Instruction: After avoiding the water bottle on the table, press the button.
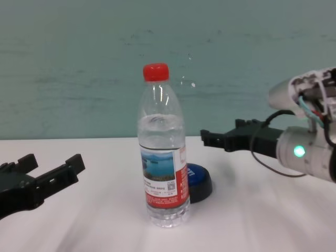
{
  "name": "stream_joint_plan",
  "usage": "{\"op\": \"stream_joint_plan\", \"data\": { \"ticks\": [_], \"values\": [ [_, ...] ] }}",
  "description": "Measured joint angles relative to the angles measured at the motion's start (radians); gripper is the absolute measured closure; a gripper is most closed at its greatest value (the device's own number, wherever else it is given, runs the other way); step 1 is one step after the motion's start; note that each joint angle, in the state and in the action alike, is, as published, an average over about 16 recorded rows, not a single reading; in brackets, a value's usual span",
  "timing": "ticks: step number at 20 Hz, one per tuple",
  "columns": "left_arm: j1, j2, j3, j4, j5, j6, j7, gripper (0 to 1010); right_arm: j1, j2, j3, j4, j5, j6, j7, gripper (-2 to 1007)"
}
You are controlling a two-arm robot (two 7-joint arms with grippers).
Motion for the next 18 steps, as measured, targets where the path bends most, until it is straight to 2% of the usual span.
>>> {"op": "stream_joint_plan", "data": {
  "ticks": [9,18],
  "values": [
    [0.0,0.0,0.0,0.0,0.0,0.0,0.0,0,-0.067,0.024,0.025,-0.095,-0.006,0.024,-0.04,1],
    [0.0,0.0,0.0,0.0,0.0,0.0,0.0,0,-0.116,0.034,0.048,-0.158,-0.013,0.036,-0.064,1]
  ]
}}
